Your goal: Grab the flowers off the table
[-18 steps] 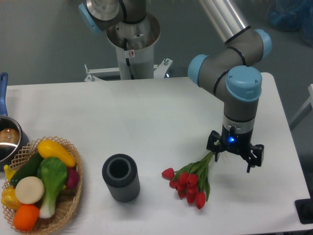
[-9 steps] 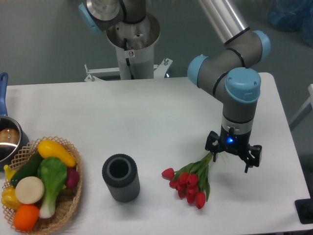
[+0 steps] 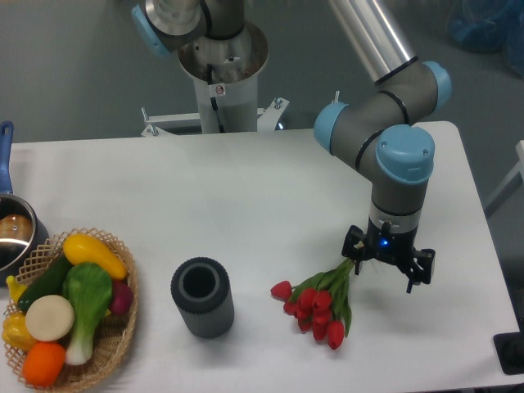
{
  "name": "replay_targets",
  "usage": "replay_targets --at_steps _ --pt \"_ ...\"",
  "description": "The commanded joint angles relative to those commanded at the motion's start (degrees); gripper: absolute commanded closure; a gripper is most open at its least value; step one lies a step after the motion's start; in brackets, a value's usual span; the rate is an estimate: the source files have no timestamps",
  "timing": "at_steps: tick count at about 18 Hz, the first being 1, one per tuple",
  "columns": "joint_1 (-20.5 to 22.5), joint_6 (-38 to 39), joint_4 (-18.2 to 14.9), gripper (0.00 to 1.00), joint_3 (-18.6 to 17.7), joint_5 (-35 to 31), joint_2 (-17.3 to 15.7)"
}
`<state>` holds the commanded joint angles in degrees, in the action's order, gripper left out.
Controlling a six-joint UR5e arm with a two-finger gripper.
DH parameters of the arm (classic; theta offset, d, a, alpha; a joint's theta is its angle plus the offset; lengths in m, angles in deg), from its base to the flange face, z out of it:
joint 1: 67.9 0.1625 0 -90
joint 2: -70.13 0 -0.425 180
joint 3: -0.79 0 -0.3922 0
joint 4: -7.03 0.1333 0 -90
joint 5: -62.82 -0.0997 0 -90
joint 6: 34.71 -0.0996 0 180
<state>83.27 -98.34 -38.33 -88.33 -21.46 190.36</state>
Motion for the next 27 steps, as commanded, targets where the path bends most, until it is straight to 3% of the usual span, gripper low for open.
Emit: replay_targets --at_steps 7,13,23,27 --pt "-0.1 0.5 2.8 0.00 -0.3 0.0 0.4" --pt "0.3 1.3 2.6 0.00 -0.5 0.2 -0.6" --pt "1.5 -14.6 0.9 0.00 -8.4 2.5 -2.4" --pt "2.1 -15.1 0.4 0.00 -10.3 5.3 -2.4"
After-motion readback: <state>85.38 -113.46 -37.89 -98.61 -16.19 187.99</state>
